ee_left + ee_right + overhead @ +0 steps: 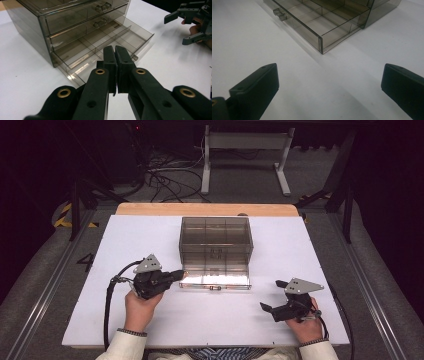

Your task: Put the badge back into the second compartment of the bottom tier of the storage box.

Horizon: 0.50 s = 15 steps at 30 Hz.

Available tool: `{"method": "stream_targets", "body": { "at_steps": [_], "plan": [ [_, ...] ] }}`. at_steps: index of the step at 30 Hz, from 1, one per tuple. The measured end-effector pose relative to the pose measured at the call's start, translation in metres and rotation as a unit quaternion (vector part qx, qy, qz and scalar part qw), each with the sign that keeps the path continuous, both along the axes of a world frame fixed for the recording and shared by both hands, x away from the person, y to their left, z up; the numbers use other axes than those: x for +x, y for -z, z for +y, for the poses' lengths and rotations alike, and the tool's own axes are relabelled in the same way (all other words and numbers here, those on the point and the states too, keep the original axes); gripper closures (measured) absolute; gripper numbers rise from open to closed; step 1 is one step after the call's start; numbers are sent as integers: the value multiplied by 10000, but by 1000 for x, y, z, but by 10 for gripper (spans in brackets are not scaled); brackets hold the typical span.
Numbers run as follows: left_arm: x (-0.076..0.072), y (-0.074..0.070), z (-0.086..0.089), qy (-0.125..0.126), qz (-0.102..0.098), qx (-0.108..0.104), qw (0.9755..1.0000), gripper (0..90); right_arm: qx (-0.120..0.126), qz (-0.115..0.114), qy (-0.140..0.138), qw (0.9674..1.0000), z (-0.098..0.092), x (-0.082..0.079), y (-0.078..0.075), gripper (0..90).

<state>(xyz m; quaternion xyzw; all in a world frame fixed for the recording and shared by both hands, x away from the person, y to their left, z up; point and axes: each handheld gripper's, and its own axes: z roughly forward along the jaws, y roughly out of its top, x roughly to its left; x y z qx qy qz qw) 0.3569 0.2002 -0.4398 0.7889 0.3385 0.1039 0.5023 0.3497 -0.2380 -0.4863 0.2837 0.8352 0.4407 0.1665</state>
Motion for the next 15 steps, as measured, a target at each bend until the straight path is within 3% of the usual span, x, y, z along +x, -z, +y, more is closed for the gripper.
{"method": "stream_targets", "body": {
  "at_steps": [15],
  "plan": [
    [10, 3, -31, 192, 37, 74, 9998, 883, -9, 14, -7, 10000, 0, 0, 0, 19]
  ]
}}
